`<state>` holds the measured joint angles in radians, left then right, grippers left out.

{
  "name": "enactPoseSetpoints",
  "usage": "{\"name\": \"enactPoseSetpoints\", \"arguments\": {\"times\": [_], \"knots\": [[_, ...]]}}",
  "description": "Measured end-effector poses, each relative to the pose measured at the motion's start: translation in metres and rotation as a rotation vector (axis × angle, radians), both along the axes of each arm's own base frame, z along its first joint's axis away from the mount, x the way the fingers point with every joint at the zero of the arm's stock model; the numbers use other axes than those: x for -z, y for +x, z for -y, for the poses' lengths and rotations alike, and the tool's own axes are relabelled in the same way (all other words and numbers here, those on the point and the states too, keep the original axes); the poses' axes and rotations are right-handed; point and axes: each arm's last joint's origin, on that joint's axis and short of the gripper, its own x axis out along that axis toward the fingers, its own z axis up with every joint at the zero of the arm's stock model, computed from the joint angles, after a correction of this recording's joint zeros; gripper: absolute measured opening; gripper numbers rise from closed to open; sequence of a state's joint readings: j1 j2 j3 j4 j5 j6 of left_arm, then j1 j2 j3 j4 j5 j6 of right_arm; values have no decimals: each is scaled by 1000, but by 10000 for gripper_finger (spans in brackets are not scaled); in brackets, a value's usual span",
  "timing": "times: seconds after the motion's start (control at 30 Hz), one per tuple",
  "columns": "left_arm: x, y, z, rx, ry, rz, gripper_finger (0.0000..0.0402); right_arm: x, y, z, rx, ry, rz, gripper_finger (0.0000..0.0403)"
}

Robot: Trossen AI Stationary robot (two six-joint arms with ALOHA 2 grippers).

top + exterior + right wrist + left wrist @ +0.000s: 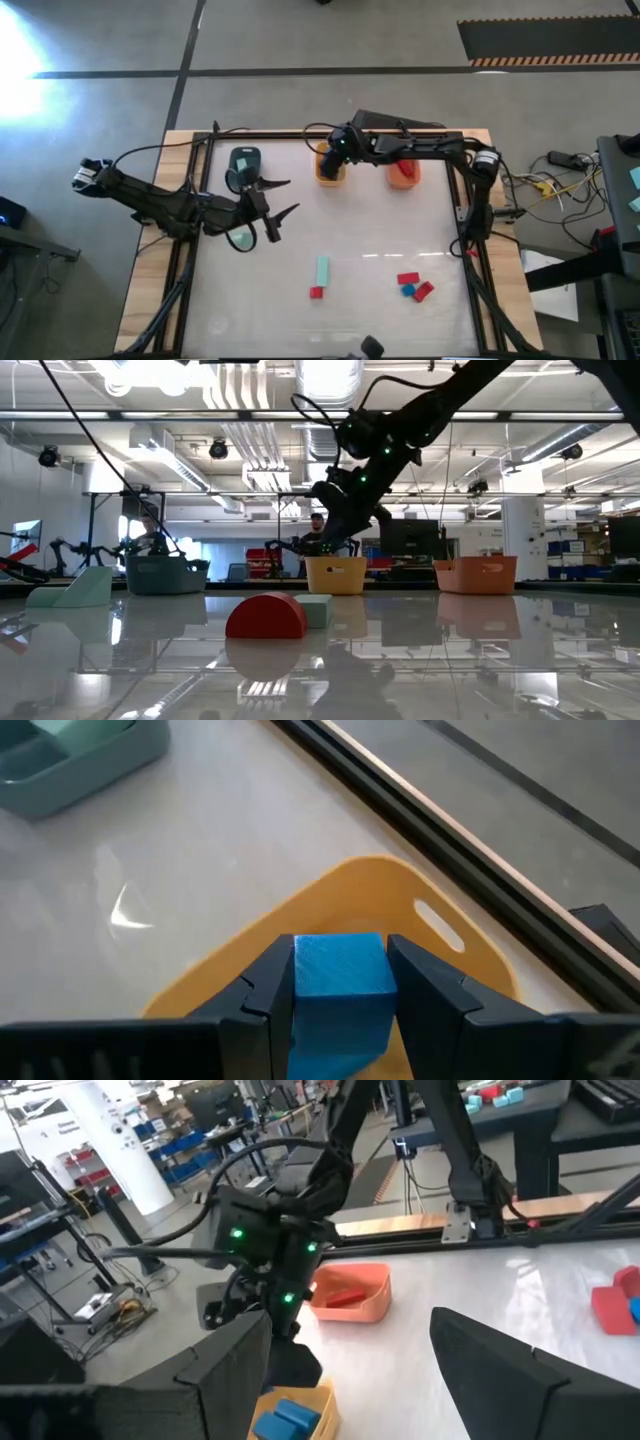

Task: Sort & place blocks by color
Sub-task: Put the blue block into the yellow bin, then put the light blue block into the green bin

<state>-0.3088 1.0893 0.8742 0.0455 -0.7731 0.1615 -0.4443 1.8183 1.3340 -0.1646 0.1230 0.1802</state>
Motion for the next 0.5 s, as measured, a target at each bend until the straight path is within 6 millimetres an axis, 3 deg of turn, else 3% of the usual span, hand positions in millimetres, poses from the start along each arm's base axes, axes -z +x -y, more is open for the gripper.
{"name": "enactPoseSetpoints", "arguments": {"times": [0.13, 0.33, 0.5], "knots": [[0, 0, 0, -3, -21, 9, 258, 10, 4, 3, 9, -3, -35, 126], [2, 0, 0, -3, -22, 6, 258, 13, 4, 4, 22, -5, -57, 225], [5, 0, 0, -6, -40, 8, 258, -1, -2, 0, 20, -8, -55, 252]]}}
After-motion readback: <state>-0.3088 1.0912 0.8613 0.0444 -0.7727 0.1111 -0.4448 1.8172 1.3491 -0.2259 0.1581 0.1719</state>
